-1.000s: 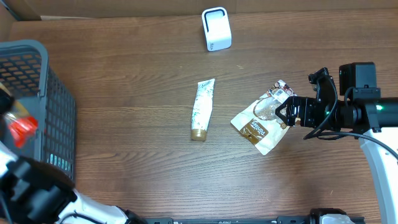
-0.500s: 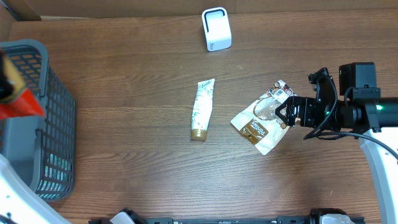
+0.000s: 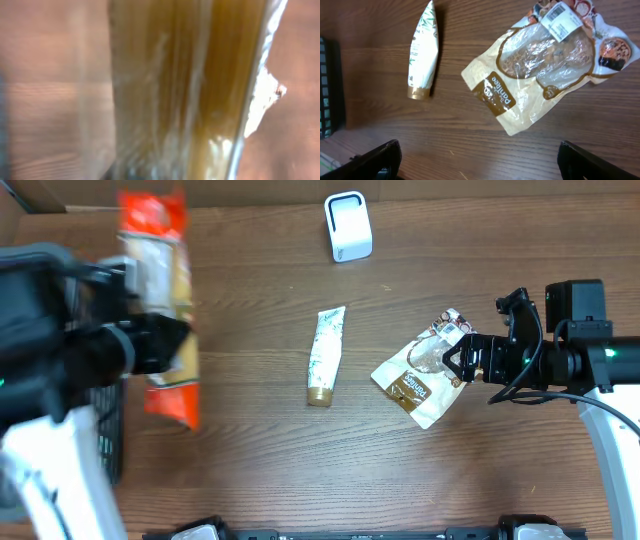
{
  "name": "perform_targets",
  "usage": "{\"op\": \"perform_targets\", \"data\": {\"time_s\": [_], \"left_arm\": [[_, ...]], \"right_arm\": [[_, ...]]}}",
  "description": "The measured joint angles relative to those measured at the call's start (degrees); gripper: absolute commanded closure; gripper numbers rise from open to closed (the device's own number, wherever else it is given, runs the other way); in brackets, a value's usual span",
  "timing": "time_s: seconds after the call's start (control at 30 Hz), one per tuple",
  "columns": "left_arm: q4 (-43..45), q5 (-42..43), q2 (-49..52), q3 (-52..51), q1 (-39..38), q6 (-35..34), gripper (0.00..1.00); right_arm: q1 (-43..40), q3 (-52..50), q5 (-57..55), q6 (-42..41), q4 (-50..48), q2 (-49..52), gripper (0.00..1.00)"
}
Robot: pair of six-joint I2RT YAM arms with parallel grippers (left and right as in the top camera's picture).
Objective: Scan the item barcode
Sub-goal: 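Carry the spaghetti package past the scanner and set it on the table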
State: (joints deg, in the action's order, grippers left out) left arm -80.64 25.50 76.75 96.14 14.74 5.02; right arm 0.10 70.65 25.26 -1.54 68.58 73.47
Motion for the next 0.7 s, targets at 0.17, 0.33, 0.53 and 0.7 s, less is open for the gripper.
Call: {"op": "perform_targets", "data": {"time_s": [0.17, 0.33, 0.53, 0.7], "left_arm": [[15.19, -0.90, 3.06, -19.91, -3.43, -5.40, 0.96], [32.52, -3.39, 3.04, -34.58, -8.39, -12.48, 0.96], [51.39, -7.41, 3.17, -46.66, -16.83, -20.17, 0.96], [56.57, -11.34, 6.86, -49.22, -23.47, -24.15, 0.93]], "right_arm": [[0.00, 0.02, 0.00, 0.00, 0.09, 0.00, 0.00], [0.00, 0.02, 0.00, -0.02, 0.24, 0.04, 0.00], [0.00, 0.04, 0.02, -0.02, 0.17, 0.04, 0.00], [0.00, 0.04, 0.02, -0.02, 0.24, 0.04, 0.00]]}}
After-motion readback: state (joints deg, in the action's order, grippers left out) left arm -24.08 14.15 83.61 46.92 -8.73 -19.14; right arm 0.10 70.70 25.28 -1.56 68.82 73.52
